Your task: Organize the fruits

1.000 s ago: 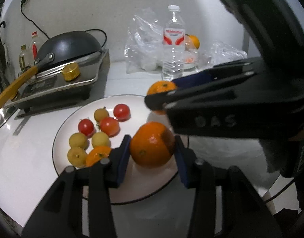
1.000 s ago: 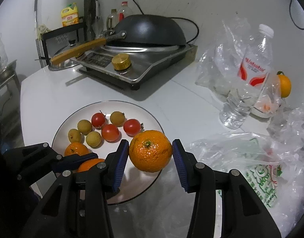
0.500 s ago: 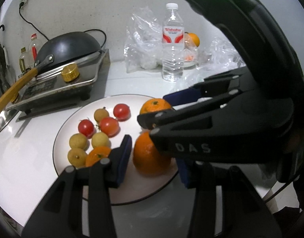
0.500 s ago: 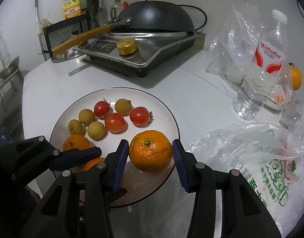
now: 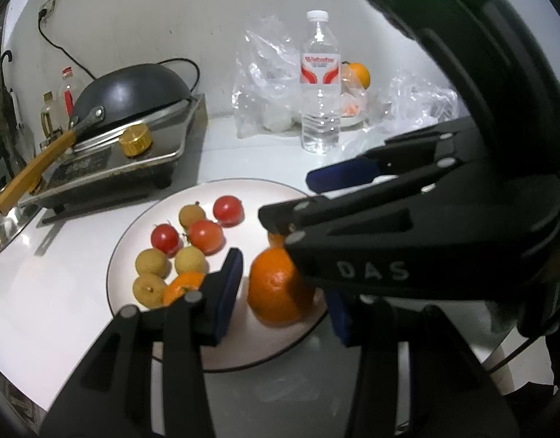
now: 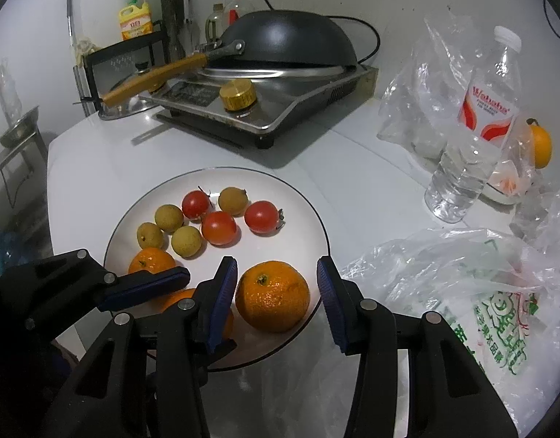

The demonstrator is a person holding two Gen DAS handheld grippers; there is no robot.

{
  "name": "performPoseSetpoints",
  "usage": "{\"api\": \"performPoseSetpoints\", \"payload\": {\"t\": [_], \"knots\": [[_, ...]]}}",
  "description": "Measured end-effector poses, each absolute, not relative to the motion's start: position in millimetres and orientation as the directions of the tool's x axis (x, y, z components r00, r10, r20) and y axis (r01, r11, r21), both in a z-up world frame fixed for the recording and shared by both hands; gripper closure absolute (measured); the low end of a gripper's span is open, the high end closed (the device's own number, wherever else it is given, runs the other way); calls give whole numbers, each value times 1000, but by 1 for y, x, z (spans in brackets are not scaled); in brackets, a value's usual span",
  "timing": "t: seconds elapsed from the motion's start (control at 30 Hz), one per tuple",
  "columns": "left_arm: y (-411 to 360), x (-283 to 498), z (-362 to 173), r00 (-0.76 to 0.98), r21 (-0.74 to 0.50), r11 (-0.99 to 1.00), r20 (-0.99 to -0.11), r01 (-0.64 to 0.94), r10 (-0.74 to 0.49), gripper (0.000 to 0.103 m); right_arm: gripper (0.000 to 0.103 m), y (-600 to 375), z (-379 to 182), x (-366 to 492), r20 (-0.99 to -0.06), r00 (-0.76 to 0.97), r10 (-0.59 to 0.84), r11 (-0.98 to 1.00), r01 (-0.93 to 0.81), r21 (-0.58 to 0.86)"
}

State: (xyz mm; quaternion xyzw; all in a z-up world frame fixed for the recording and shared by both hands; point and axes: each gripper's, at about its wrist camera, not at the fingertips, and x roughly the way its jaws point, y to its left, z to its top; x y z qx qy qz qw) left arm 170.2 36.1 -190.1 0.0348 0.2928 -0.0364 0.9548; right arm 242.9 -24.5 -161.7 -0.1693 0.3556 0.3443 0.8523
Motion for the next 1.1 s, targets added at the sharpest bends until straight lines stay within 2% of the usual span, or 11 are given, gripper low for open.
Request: {"api": "performPoseSetpoints", "payload": {"t": [0.7,1.1], "knots": [[21,143,-164,852,62,996,-524,57,-16,58,55,-68,-125,210,-656,599,459,751,-656,-74],[17,124,-134,880,39,999,-474,-7,24,58,55,-98,-100,182,-604,651,459,775,-626,-87]]}}
